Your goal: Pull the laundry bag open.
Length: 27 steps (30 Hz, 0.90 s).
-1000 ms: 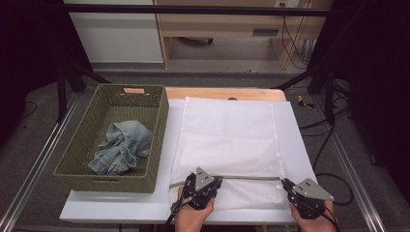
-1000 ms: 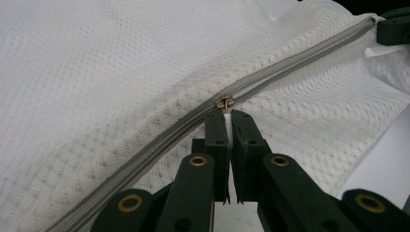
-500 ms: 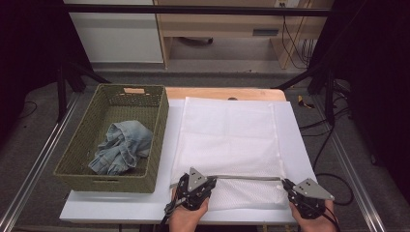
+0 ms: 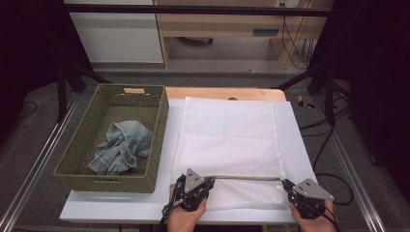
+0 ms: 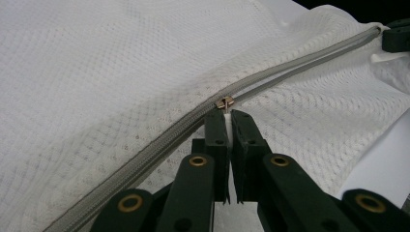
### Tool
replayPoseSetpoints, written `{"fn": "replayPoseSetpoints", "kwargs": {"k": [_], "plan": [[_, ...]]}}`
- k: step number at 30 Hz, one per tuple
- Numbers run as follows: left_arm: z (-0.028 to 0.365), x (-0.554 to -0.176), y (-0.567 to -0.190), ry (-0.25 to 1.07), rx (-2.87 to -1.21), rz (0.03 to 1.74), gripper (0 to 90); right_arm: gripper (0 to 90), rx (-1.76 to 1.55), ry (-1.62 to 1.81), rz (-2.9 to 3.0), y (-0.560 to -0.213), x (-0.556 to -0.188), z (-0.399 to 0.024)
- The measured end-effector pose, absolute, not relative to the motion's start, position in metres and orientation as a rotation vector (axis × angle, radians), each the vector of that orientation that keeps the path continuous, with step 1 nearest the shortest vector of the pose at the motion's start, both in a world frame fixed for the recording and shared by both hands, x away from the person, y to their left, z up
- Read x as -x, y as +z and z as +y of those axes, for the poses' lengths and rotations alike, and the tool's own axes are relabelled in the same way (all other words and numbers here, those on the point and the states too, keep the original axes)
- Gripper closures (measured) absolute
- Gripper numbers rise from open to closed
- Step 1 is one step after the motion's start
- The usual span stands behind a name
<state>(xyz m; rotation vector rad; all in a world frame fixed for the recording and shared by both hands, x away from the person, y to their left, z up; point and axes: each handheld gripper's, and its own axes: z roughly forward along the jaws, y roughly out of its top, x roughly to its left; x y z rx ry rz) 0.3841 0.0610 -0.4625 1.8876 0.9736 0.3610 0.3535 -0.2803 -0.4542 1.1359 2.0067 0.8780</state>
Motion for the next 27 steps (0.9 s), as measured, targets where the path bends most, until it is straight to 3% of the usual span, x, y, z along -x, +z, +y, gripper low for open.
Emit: {"fn": "replayPoseSetpoints", "kwargs": {"k": [27], "plan": [[0.0709,-0.3803,-0.4662,0.372,-1.88,0.991,86.6,85.7,-1.14,0.874,2.01,-0.4543,-0.3524,-0.2813]]}}
